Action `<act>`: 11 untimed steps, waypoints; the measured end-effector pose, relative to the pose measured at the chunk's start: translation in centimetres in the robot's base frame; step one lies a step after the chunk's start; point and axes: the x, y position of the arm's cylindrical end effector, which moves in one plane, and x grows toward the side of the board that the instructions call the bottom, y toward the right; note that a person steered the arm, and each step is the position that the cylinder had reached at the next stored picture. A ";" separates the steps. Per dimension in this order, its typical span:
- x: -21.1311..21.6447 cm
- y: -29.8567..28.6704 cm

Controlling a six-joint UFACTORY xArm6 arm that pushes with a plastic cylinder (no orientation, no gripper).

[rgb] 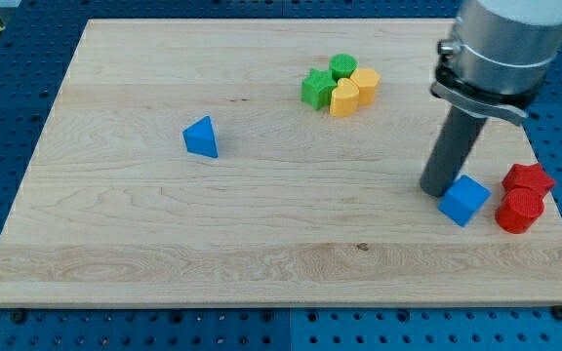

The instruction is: Move the blue triangle upwards slightly

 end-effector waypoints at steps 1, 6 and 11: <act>0.5 0.4; -4.1 -30.6; -6.1 -25.4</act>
